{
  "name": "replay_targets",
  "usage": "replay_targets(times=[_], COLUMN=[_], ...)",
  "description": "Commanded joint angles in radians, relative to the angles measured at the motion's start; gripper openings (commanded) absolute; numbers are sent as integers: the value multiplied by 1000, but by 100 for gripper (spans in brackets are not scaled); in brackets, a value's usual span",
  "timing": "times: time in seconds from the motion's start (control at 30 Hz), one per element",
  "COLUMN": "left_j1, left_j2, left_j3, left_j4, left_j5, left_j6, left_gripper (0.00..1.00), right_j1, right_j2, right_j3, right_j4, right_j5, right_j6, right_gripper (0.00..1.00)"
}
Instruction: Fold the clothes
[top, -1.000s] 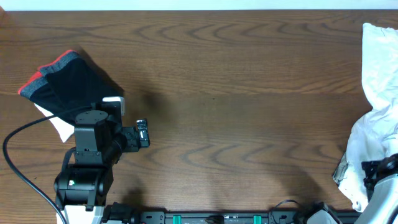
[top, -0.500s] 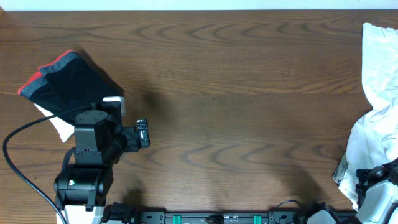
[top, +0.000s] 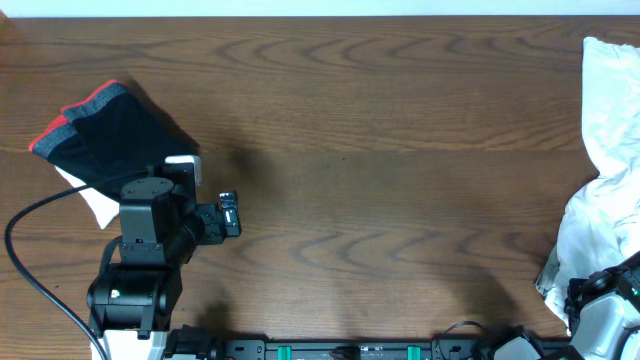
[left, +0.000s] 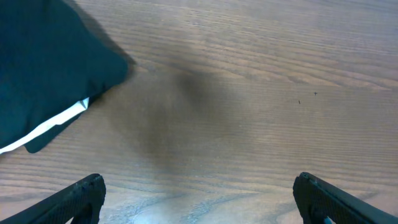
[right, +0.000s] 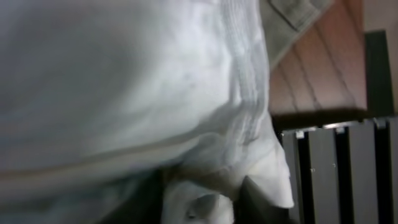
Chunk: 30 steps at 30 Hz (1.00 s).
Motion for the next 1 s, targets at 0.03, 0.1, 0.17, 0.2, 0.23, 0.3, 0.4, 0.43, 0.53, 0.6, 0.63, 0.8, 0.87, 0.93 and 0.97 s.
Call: replay_targets(times=[0.03,0.1,0.17,0.2,0.23,0.3,0.4,0.43,0.53,0.6,0.63,0.8,0.87,0.93,0.97], left_j1=[4,4,4,4,4,4,4,4,4,4,4,4,4,4,4], left_j2=[-1,-1,-1,-1,-1,-1,-1,-1,-1,-1,-1,-1,-1,-1,-1], left_j3=[21,21,21,21,21,21,21,21,21,21,21,21,21,21,21], left_j4=[-3,-3,-3,-2,-2,-2,2,4,6,6,7,14,16,16,15], left_j5=[10,10,10,10,10,10,10,10,10,10,10,11,11,10,11], left_j6=[-9,-9,-9,-9,-10,-9,-9,-9,-9,-9,-9,-10,-10,-10,-10], left_gripper=[98,98,98,98,98,98,98,98,98,98,98,98,98,98,98], right_j1=[-9,-9,-8,-8,-8,-8,-7,-7,11,46,76,328,468,616,697], right_j2=[-1,-1,-3,-3,-5,-12,-30,-40,-70,-91,-99,-107,-106,-96,-85], right_j3=[-5,-4,-3,1,8,36,95,121,193,243,270,362,367,366,366], right_j4=[10,12,14,14,16,15,5,-1,-2,-1,3,0,14,29,40], right_j5=[14,14,3,-8,-34,-104,-237,-294,-503,-646,-717,-862,-858,-830,-800], right_j6=[9,9,8,2,-23,-78,-162,-185,-266,-304,-325,-430,-476,-518,-537], right_gripper=[1,1,1,1,1,1,1,1,1,1,1,1,1,1,1])
